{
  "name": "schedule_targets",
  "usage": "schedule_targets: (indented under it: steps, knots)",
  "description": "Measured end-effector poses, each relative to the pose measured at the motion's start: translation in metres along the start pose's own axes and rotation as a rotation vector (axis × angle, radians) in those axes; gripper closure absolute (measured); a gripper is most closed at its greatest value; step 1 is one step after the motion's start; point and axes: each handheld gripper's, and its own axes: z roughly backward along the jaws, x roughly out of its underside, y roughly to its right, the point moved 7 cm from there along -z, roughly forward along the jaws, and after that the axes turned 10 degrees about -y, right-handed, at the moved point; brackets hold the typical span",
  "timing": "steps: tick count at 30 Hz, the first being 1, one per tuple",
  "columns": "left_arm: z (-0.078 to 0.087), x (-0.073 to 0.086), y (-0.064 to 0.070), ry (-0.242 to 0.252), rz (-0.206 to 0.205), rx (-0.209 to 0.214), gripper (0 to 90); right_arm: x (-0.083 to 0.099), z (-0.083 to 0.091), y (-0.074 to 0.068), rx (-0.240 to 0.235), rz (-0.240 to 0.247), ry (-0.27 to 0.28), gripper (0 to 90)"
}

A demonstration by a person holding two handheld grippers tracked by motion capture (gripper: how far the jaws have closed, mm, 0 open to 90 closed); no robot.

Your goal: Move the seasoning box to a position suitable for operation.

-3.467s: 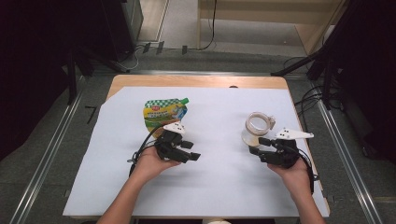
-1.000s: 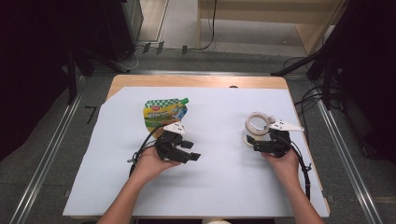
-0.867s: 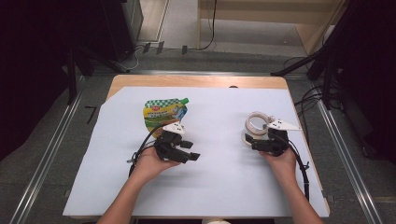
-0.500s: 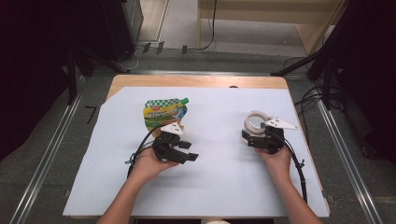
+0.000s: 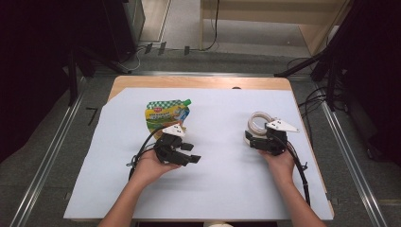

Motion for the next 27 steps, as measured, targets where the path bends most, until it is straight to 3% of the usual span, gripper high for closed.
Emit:
schedule_targets:
  steps: [9,16,27]
  knots:
    - [0.003,0.0,-0.002,0.006,0.005,-0.002,41.0,-0.006,0.006,-0.001,0.006,-0.007,0.007,11.9]
    - [0.002,-0.001,-0.002,0.002,0.001,-0.003,41.0,-0.013,0.013,-0.012,-0.016,0.014,0.03,11.9]
    - [0.005,-0.003,-0.003,0.016,0.006,-0.007,40.9,-0.012,0.01,-0.055,-0.102,0.078,-0.005,11.9]
